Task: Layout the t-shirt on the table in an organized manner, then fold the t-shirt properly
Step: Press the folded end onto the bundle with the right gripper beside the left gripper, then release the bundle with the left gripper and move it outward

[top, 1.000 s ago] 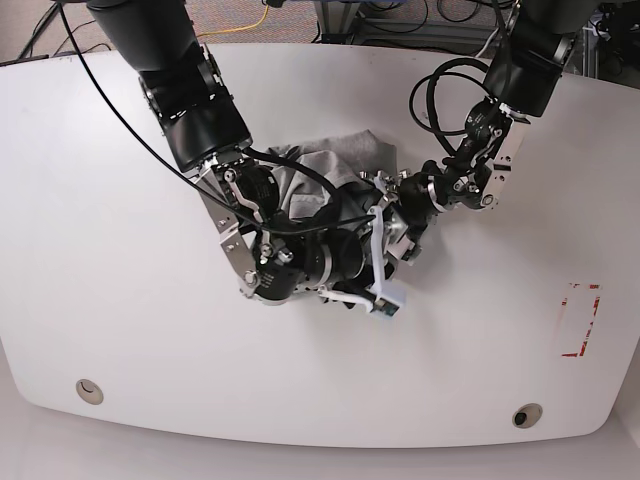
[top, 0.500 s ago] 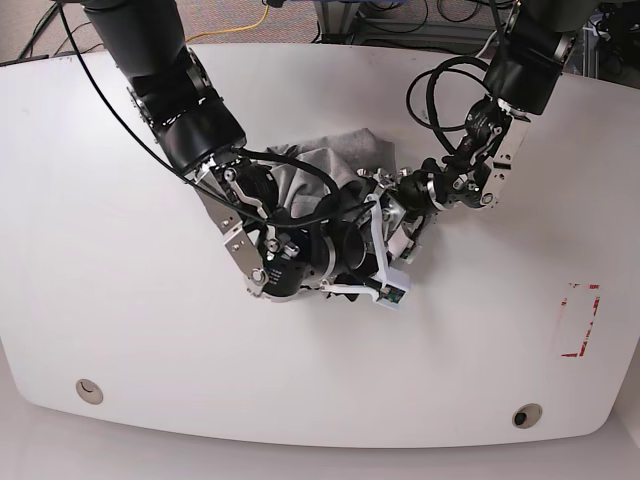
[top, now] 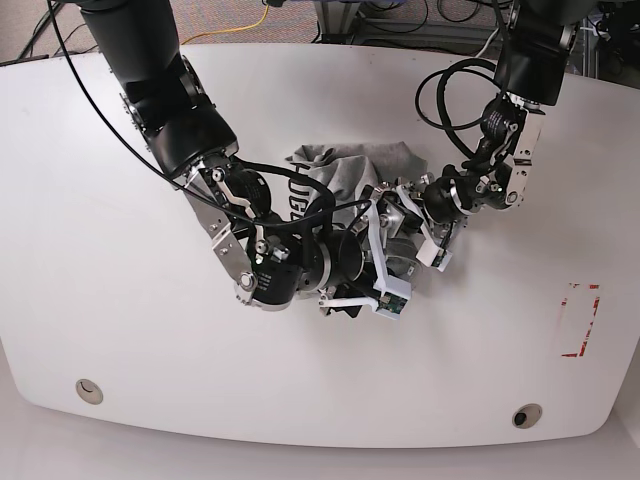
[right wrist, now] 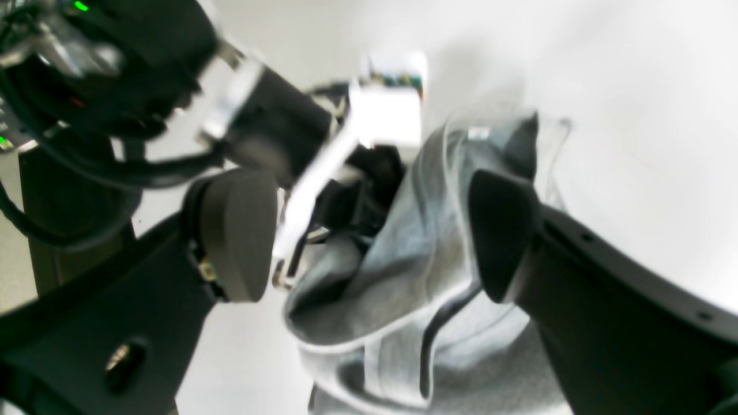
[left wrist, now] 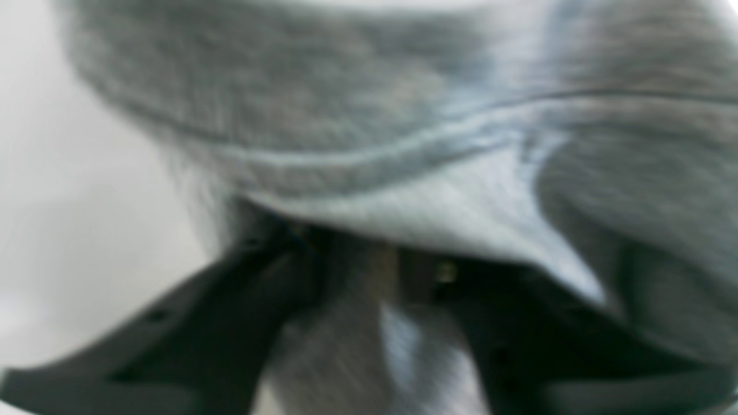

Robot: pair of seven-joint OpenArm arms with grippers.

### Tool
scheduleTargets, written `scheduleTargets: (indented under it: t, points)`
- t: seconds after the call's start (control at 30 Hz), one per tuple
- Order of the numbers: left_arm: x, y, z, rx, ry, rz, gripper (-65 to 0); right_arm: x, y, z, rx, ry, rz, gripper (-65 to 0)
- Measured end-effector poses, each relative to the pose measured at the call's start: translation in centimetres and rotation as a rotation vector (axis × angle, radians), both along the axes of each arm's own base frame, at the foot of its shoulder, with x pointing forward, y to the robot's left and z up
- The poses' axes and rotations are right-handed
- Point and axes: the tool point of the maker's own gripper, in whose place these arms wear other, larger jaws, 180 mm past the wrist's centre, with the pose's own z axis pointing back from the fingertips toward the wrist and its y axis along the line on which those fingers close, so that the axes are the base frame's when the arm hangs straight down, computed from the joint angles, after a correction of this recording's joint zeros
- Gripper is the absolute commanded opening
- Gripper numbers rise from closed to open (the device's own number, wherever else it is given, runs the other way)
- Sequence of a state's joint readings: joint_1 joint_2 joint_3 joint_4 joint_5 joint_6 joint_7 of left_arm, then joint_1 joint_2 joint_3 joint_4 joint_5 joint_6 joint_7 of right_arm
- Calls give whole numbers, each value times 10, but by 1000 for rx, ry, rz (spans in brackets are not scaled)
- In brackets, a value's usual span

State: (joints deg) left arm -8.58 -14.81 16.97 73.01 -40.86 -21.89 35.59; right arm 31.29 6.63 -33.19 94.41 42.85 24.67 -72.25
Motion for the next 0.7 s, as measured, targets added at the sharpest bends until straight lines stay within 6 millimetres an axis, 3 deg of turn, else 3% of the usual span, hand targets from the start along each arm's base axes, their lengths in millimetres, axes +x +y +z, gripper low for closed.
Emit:
scheduleTargets:
  t: [0.3, 0.7]
  points:
    - [9, 14, 23, -21, -65, 51, -325, 23, -25, 10, 37, -11, -99, -160]
    - [19, 62, 51, 8, -139, 154, -301, 35, -50, 10, 90, 18, -206, -160]
